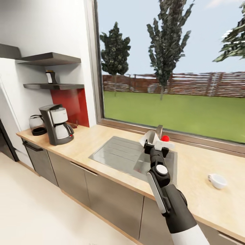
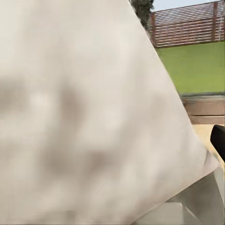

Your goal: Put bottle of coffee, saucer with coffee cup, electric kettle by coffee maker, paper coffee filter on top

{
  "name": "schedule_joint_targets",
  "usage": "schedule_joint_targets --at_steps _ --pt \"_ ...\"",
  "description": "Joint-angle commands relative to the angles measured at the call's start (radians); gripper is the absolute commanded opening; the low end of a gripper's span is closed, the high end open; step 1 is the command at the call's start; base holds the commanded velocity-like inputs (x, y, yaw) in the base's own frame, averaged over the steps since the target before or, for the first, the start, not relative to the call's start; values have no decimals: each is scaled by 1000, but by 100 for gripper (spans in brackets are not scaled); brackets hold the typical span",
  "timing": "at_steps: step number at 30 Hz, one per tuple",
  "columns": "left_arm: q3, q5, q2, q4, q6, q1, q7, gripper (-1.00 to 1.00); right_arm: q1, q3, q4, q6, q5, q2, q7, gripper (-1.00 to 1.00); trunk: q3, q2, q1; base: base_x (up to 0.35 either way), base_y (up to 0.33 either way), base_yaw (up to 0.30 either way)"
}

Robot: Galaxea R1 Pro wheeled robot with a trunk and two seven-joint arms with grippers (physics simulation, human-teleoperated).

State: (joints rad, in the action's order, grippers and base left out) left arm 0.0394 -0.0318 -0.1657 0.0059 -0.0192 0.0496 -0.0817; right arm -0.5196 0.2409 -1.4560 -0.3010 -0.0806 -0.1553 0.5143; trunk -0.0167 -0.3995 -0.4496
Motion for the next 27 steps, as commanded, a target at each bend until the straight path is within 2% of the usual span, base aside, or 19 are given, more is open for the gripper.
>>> schedule_joint_targets --at_steps 1,10,16,27 --pt "4 -3 0 0 -2 0 -1 100 0 2 -1 -3 -9 0 7 -100 0 0 0 0 0 275" --pt "3 -3 2 -2 -2 -1 -3 100 0 2 0 -3 -9 1 7 -100 -2 0 0 0 0 275" --pt "1 -2 21 -3 -1 -2 -7 100 0 3 2 -3 -9 0 7 -100 -2 0 0 0 0 275" --pt "3 -2 20 -3 -2 -2 -7 100 0 3 5 -4 -9 0 7 -100 -2 0 0 0 0 278"
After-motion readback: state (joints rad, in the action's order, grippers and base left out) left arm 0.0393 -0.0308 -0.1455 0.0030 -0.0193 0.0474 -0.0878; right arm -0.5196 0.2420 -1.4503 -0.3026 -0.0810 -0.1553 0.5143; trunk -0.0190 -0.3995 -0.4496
